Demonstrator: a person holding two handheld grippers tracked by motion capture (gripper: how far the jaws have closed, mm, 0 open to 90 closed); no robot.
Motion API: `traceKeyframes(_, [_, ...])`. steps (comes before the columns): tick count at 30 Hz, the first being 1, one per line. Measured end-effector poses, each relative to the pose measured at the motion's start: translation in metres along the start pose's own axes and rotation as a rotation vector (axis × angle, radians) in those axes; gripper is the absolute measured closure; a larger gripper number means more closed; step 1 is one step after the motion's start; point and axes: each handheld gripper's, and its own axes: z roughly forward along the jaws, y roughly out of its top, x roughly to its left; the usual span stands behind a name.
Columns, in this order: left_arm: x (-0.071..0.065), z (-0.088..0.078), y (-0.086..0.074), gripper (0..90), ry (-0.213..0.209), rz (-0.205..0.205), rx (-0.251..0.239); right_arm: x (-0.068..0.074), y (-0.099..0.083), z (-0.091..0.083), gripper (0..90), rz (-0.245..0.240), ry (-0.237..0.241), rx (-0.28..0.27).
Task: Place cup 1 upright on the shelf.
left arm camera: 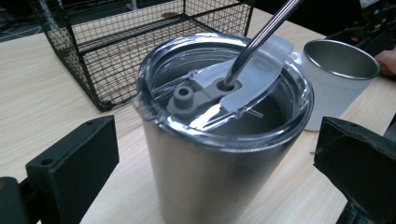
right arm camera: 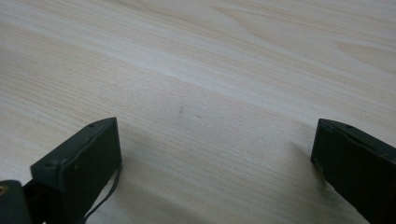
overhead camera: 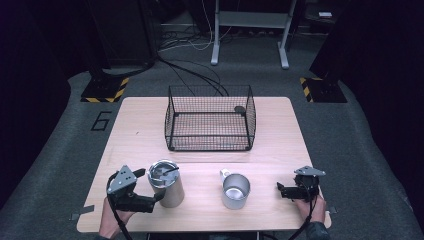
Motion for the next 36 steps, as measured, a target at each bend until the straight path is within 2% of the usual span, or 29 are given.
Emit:
traceKeyframes(2, [0.000, 0.004, 0.000, 0.0, -0.012, -0.008, -0.005, 0.000, 0.000, 0.000, 1.2, -0.001, 0.000, -0.002])
traceKeyframes(5, [0.000, 0.008, 0.000, 0.0, -0.004, -0.008, -0.012, 0.000, 0.000, 0.000, 1.4, 0.000, 0.001, -0.001])
traceKeyframes(13, [-0.002, 0.020, 0.001, 0.0, -0.018, -0.009, -0.024, 0.000, 0.000, 0.000, 1.5, 0.000, 0.001, -0.003])
traceKeyframes(25, [-0.004, 0.035, 0.004, 0.1, 0.018, -0.025, -0.053, 0.000, 0.000, 0.000, 2.1, -0.004, 0.002, -0.005])
traceKeyframes(30, [-0.007, 0.041, 0.004, 1.2, 0.037, -0.018, -0.045, 0.000, 0.000, 0.000, 2.2, -0.004, 0.003, -0.004])
traceKeyframes(36, [-0.008, 0.041, 0.004, 2.8, 0.054, -0.007, -0.050, 0.000, 0.000, 0.000, 2.4, -0.004, 0.004, -0.005])
